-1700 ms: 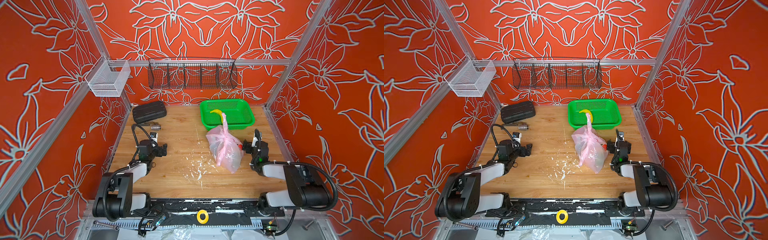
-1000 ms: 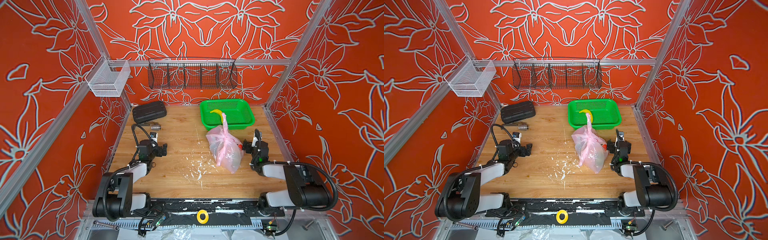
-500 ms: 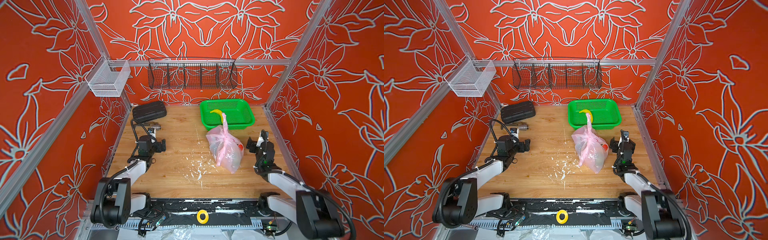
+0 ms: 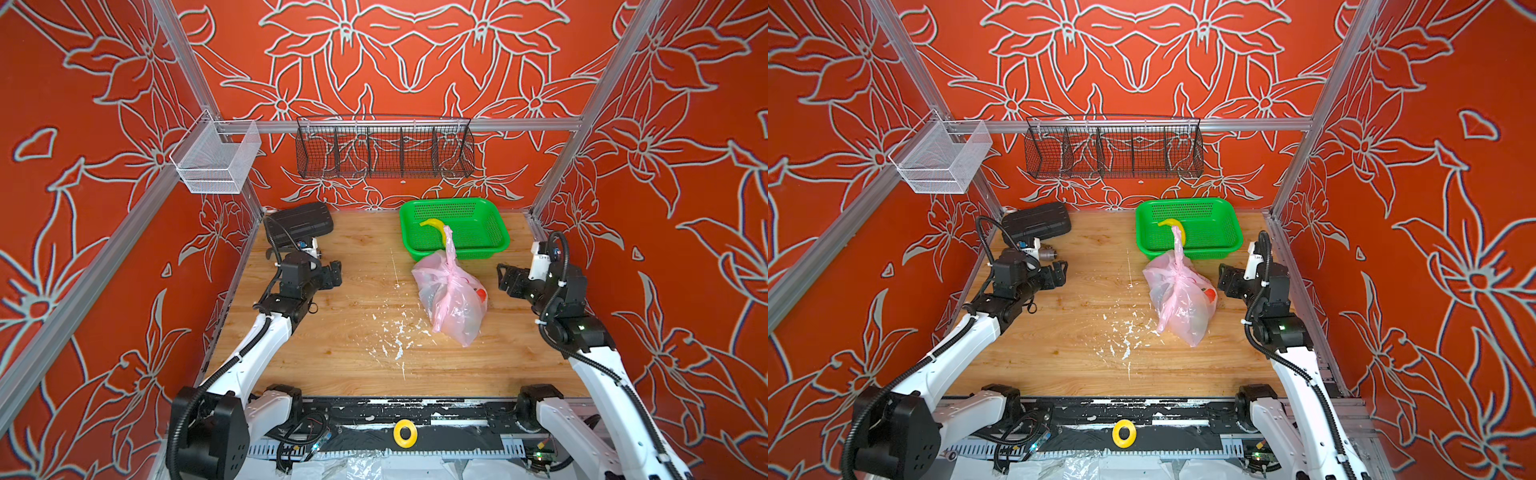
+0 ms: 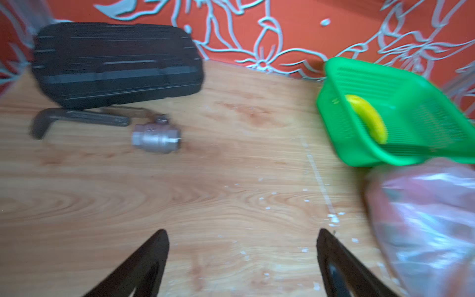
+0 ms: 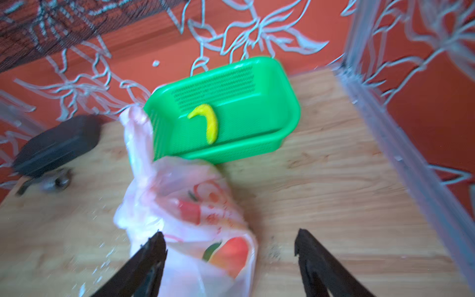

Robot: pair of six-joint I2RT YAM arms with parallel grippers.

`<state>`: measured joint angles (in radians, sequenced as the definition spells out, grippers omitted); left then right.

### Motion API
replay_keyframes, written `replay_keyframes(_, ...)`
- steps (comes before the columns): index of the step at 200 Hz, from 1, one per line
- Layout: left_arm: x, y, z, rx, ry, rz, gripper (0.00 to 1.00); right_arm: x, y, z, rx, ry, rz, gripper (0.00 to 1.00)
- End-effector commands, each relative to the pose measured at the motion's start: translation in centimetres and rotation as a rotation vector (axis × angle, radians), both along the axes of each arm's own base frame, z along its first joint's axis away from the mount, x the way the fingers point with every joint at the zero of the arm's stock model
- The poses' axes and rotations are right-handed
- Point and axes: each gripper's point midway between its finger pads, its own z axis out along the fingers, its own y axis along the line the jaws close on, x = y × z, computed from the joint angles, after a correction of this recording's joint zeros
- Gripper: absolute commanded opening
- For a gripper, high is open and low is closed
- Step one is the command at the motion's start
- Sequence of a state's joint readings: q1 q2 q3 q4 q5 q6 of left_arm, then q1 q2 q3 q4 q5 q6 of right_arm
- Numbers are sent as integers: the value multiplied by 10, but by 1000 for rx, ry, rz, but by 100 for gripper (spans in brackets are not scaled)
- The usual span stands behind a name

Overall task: Untie the knot of the plastic bag and take out the fruit
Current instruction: Untie the plastic bag at the center of the table.

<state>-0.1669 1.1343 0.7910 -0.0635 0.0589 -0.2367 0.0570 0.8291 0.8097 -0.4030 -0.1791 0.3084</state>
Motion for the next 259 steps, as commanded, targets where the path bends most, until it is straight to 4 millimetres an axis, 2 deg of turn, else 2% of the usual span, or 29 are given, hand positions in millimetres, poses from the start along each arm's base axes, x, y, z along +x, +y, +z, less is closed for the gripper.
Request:
replay_keyframes(1,-6,-47,4,-91,93,-109,85,-24,41,-25,176,221,166,79)
replay_keyframes(40,-7,-133,11,-135,132,-353,74,-20,60,-39,225,315,229,76)
replay_keyframes(80,-10,-213,-2,-128,193,-566,66,-16,71,-53,220,363,257,76)
replay_keyframes(100,-13,-246,-12,-75,197,-638,64,-16,74,-59,219,377,259,76)
replay_keyframes(120,-15,-269,-22,-24,209,-685,64,-16,76,-64,218,387,262,76)
replay_keyframes(141,-14,-283,-35,37,215,-711,65,-16,78,-66,216,386,268,76)
replay_keyframes(162,-8,-290,-45,73,229,-713,75,-15,80,-69,214,384,271,76)
replay_keyframes(210,14,-295,-48,127,186,-682,86,-8,83,-82,187,411,275,76)
replay_keyframes(259,24,-313,-52,139,149,-748,87,2,91,-94,187,445,296,74)
